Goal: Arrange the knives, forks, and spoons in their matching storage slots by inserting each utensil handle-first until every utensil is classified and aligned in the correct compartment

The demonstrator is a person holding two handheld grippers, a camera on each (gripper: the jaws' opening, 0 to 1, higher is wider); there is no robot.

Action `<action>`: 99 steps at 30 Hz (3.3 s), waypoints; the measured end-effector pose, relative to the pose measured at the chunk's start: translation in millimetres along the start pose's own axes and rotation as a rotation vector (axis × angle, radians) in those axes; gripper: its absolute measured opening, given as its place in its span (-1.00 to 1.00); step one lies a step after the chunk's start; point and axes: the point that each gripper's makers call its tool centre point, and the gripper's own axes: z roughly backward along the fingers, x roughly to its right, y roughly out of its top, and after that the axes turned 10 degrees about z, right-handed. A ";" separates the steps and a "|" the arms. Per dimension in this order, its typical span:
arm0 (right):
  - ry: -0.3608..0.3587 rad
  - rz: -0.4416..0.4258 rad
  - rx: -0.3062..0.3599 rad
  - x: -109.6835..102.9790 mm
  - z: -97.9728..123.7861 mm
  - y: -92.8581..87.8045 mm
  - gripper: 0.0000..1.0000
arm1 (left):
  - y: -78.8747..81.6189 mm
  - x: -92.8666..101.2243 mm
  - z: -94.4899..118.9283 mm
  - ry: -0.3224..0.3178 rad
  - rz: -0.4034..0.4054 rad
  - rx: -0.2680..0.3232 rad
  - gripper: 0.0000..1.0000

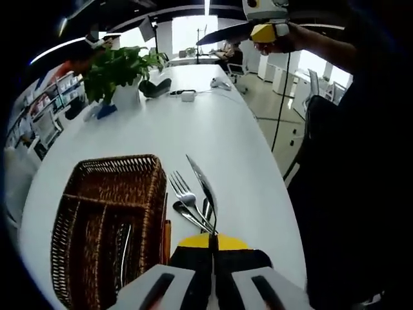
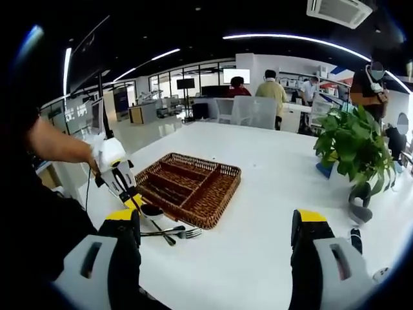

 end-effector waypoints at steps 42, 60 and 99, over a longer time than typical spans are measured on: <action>0.004 0.030 0.057 -12.9 7.9 19.2 0.99 | 40.5 7.5 80.2 0.108 -0.092 -0.103 -1.00; 0.015 0.029 0.054 -18.4 3.3 17.8 0.99 | 32.6 -4.7 89.4 0.126 -0.133 -0.137 -1.00; -0.002 0.017 0.047 -14.4 -10.8 17.8 0.98 | 29.0 -49.5 96.3 0.117 -0.161 -0.203 -1.00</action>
